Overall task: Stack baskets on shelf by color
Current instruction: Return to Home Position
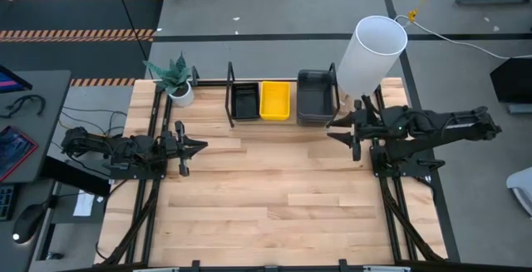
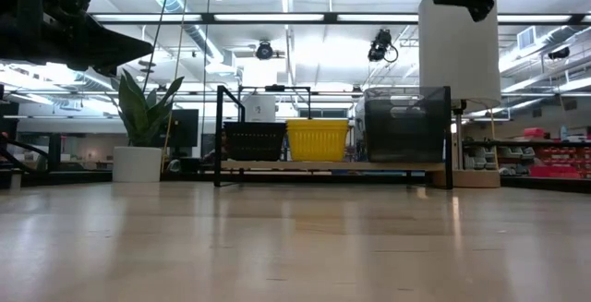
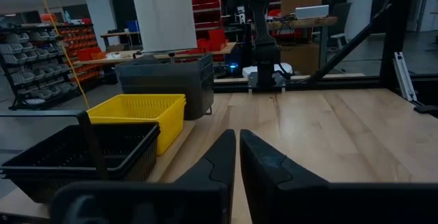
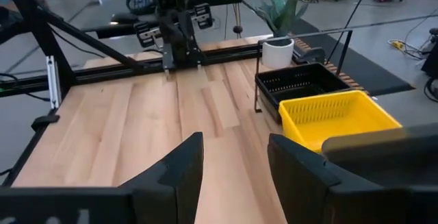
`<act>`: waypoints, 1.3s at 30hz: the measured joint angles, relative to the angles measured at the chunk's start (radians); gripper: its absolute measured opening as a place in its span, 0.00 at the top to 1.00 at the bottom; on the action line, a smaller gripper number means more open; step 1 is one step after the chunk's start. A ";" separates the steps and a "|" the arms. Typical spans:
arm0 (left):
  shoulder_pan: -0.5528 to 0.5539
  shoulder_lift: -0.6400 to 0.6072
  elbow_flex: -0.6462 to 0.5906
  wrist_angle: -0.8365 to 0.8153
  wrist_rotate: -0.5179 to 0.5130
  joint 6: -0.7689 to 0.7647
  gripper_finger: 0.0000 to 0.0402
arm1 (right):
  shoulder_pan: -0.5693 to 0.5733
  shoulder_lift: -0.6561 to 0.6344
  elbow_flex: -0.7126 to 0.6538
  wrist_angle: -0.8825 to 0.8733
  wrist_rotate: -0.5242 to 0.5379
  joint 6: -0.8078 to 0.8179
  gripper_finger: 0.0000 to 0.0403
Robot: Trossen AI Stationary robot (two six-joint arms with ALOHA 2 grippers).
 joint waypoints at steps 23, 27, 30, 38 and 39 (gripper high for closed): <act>0.000 0.000 0.000 0.000 0.000 0.000 0.93 | 0.000 -0.365 -0.381 0.254 -0.059 0.004 0.60; 0.000 0.000 0.000 0.000 0.000 0.000 0.92 | 0.000 -0.413 -0.453 0.301 -0.061 0.016 0.60; 0.000 0.000 0.000 0.000 0.000 0.000 0.92 | 0.000 -0.446 -0.486 0.319 -0.060 0.023 0.60; 0.000 0.000 0.000 0.000 0.000 0.000 0.94 | 0.000 -0.524 -0.538 0.380 -0.027 0.033 0.60; 0.000 0.000 0.000 0.000 0.000 0.000 0.94 | 0.000 -0.527 -0.538 0.389 -0.015 0.034 0.60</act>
